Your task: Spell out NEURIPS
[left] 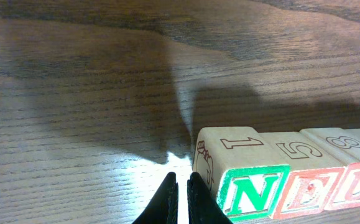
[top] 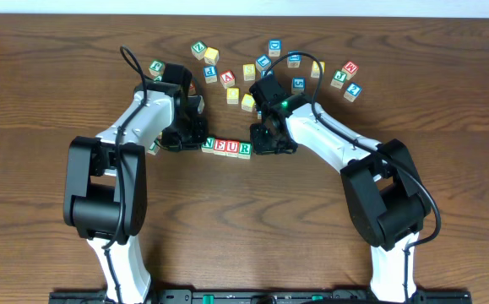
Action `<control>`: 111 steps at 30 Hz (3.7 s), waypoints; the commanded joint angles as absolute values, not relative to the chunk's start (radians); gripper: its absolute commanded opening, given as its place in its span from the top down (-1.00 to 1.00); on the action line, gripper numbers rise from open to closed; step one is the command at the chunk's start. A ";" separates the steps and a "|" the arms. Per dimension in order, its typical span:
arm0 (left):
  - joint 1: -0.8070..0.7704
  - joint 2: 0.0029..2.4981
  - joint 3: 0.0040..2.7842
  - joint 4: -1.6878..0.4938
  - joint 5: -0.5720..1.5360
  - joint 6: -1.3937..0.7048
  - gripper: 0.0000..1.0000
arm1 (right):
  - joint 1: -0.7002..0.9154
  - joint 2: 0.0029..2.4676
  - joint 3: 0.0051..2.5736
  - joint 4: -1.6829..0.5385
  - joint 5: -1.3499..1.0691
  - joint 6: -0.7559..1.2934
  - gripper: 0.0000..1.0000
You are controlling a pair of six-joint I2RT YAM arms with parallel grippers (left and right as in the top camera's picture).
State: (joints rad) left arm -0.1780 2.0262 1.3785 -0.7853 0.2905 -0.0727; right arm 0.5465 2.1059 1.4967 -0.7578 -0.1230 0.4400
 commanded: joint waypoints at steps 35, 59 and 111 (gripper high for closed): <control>-0.224 2.033 1.384 -0.815 0.221 -0.052 0.85 | 0.531 2.078 1.494 -0.749 -0.125 0.432 0.74; -0.261 1.944 1.470 -0.649 0.167 -0.144 0.85 | 0.486 2.078 1.470 -0.715 -0.036 0.414 0.62; 0.062 1.522 1.474 -0.917 0.007 -0.065 0.10 | 0.357 2.303 2.193 -1.164 -0.058 0.106 -0.02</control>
